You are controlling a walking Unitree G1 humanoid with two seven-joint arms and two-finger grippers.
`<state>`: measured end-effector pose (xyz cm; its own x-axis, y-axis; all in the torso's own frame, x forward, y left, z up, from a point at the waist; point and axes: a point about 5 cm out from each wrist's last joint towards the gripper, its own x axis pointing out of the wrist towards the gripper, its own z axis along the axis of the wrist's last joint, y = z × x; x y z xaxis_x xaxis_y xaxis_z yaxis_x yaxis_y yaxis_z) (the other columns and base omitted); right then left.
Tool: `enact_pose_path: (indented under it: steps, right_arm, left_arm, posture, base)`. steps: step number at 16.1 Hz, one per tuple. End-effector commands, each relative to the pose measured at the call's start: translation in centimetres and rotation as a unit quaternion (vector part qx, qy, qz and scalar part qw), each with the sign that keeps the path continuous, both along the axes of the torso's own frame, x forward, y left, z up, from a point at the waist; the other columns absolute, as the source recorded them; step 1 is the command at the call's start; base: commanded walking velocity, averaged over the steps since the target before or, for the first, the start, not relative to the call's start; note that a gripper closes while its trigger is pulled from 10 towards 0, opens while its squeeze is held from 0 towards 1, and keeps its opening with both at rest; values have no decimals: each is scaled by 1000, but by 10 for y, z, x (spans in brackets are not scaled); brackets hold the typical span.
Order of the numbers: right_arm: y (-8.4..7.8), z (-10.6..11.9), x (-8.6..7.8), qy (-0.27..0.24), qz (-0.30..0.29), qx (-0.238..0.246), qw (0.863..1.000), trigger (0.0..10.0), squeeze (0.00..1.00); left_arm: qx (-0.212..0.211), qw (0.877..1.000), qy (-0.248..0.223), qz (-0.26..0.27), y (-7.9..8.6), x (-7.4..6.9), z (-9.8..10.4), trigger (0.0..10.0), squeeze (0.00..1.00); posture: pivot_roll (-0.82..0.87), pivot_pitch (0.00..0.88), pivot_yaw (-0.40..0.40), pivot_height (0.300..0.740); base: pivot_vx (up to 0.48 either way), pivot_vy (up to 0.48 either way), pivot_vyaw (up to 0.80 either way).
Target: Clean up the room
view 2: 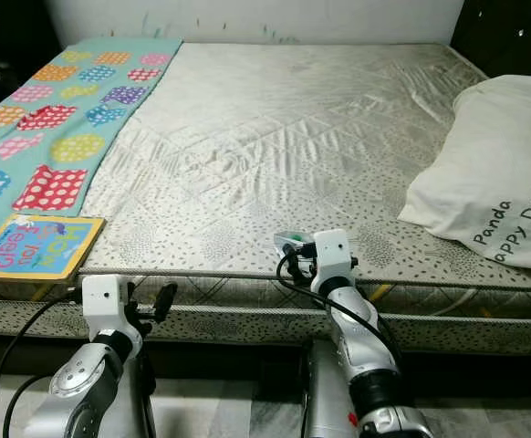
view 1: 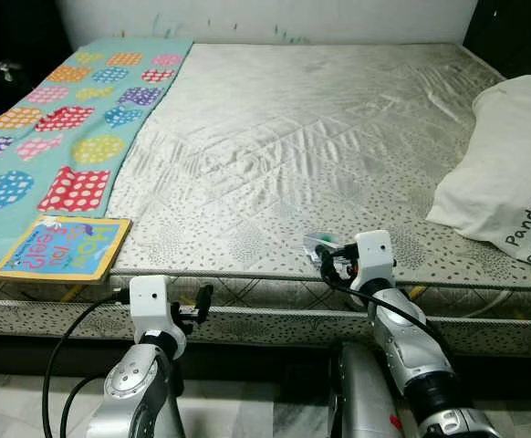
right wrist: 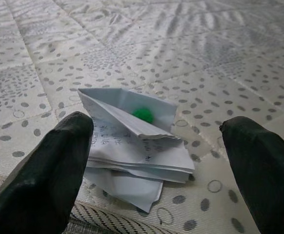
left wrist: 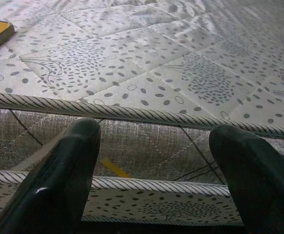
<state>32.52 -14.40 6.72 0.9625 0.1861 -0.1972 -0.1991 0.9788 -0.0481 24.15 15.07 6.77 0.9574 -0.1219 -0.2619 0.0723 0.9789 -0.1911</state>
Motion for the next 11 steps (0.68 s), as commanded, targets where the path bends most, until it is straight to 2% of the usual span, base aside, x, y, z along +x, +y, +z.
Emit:
enact_pose_path:
  steps: [1, 4, 8, 11]
  right_arm:
    - [5, 5, 5, -9, 7, -4, 1000, 10000, 0]
    - [9, 6, 10, -15, 11, -17, 1000, 10000, 0]
    - [10, 3, 14, -14, 10, -35, 999, 10000, 0]
    - [10, -4, 12, 2, 22, -48, 999, 10000, 0]
  left_arm:
    - [0, 1000, -3, -2, 2, 0, 3, 10000, 0]
    - [-17, 1000, 1, -20, -2, -1, 4, 10000, 0]
    - [-17, 997, -1, -78, -12, -1, 7, 10000, 0]
    - [-15, 996, -1, -90, -15, -2, 7, 10000, 0]
  posture:
    - [-6, 0, -13, 470]
    - [1, 0, -11, 470]
    - [0, 0, -9, 470]
    - [0, 0, -9, 470]
  base:
    - [0, 0, 0]
    - [0, 0, 0]
    - [0, 0, 0]
    - [0, 0, 0]
